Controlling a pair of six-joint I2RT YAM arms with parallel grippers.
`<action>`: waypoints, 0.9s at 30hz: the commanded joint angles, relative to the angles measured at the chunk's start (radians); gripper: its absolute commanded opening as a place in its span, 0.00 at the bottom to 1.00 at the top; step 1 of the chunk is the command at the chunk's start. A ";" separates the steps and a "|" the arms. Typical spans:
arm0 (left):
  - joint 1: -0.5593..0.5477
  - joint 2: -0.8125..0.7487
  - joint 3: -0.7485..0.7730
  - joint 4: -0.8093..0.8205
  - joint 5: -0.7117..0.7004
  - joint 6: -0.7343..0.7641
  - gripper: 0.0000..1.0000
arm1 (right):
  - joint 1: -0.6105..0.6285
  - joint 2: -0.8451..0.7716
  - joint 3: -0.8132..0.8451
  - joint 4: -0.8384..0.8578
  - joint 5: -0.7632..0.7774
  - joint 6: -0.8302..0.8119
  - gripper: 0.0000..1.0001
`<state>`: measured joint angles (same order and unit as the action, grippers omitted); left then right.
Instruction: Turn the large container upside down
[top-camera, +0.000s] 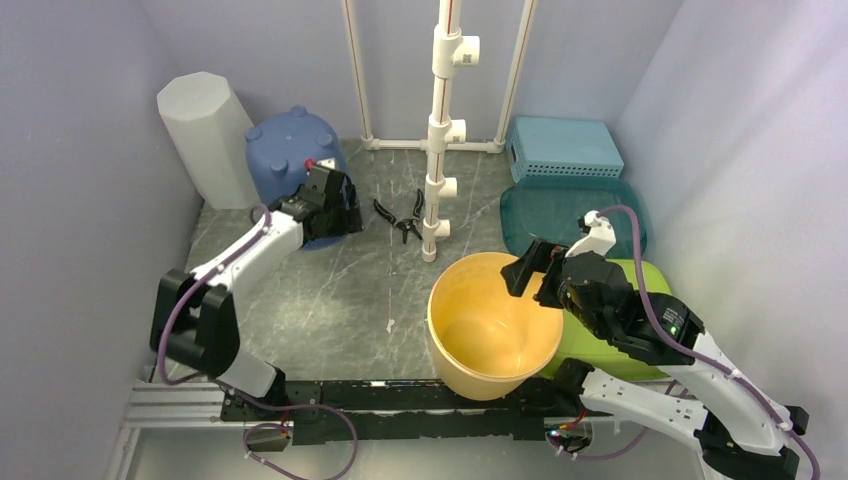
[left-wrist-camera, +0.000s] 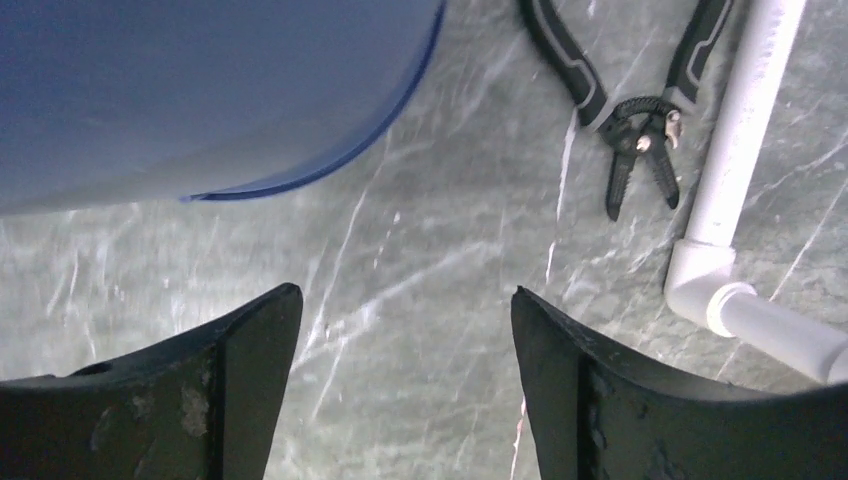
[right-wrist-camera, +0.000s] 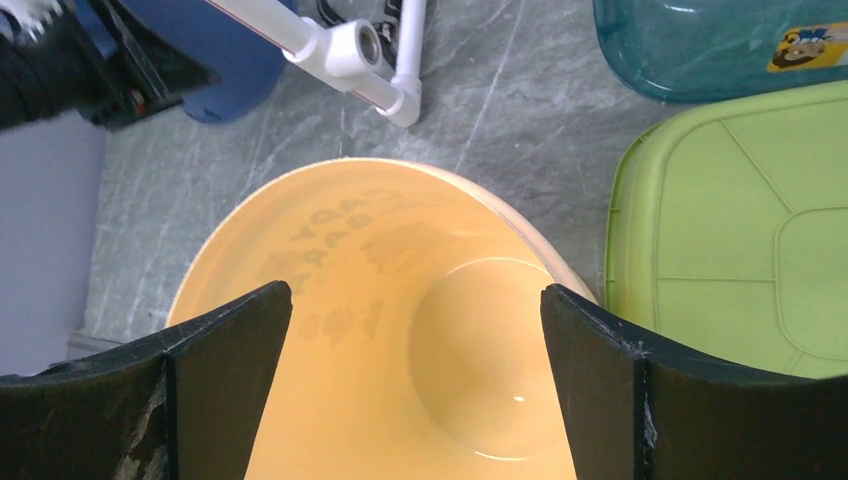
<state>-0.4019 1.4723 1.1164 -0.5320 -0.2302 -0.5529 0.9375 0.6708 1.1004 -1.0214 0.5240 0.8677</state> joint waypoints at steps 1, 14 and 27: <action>0.070 0.105 0.105 0.034 0.197 0.143 0.78 | -0.001 -0.004 0.014 -0.112 0.009 0.017 1.00; 0.075 -0.246 -0.055 0.087 0.454 0.064 0.79 | -0.001 0.005 0.156 -0.195 -0.013 -0.087 1.00; 0.074 -0.450 -0.105 0.060 0.740 -0.067 0.80 | -0.001 0.030 0.131 -0.374 0.062 0.012 0.99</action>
<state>-0.3252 1.1011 1.0397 -0.4984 0.3820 -0.5426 0.9363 0.6926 1.3128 -1.3396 0.6170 0.8505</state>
